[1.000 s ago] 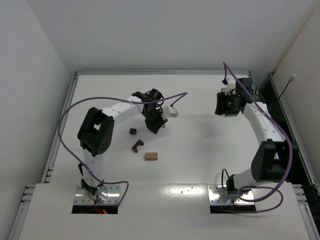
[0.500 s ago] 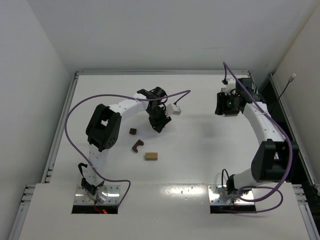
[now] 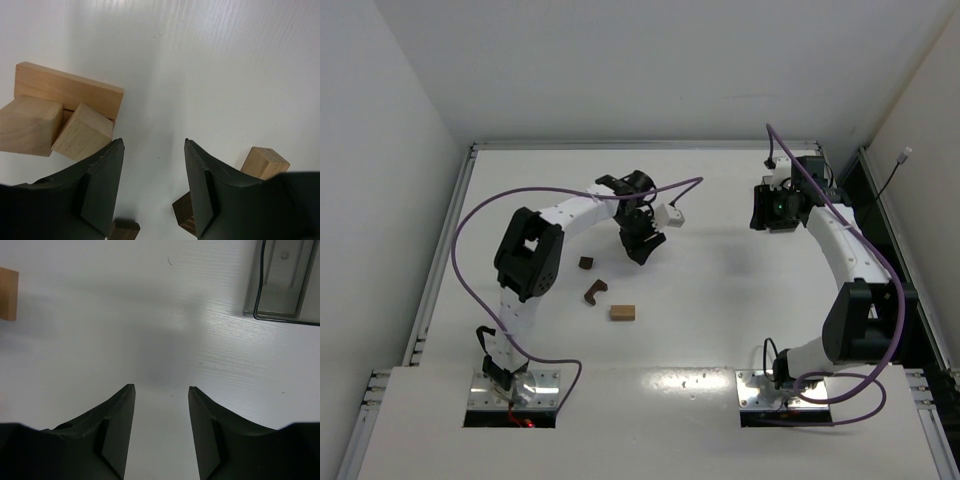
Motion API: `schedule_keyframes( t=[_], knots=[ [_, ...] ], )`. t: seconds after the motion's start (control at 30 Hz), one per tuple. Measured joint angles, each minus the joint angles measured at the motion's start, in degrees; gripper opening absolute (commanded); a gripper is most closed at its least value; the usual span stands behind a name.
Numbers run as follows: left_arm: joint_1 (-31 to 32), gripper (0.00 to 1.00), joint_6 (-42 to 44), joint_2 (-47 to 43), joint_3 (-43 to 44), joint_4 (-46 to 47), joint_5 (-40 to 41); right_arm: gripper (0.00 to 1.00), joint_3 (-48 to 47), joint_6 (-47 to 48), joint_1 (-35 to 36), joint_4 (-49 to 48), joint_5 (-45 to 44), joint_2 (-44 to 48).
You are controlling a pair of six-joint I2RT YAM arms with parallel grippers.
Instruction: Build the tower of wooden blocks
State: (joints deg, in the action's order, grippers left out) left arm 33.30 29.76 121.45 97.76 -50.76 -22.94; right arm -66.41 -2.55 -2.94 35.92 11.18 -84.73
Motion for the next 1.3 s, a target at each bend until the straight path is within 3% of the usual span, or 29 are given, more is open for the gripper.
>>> schedule_keyframes(
  t=[0.4,0.47,0.5,0.63,0.87,1.07,1.13,1.3],
  knots=[
    [0.0,0.52,0.0,1.5,0.1,-0.2,0.0,0.44,0.0,0.0,0.0,0.0,0.0,0.0],
    [0.0,0.34,-0.2,1.5,0.4,-0.2,0.0,0.44,0.0,0.0,0.0,0.0,0.0,0.0],
    [0.0,0.20,-0.2,1.5,0.6,-0.3,-0.1,0.44,0.0,0.0,0.0,0.0,0.0,0.0],
    [0.0,0.00,-0.2,1.5,1.9,-0.8,-1.0,0.44,0.0,0.0,0.0,0.0,0.0,0.0],
    [1.0,0.00,-0.7,-1.3,-1.3,-1.1,-2.9,0.42,0.6,0.1,0.0,-0.3,0.0,0.0],
    [1.7,0.00,-9.6,-14.1,-7.6,1.2,-4.6,0.37,1.2,2.4,0.5,-0.3,0.7,0.0],
    [-0.2,0.00,-16.0,-20.3,-11.1,5.4,-4.3,0.35,1.2,3.9,1.9,-0.3,1.1,0.0],
    [-10.8,0.00,-28.3,-30.3,-18.7,9.5,2.8,0.45,0.1,9.8,10.9,0.5,2.7,-0.1]
  ],
)
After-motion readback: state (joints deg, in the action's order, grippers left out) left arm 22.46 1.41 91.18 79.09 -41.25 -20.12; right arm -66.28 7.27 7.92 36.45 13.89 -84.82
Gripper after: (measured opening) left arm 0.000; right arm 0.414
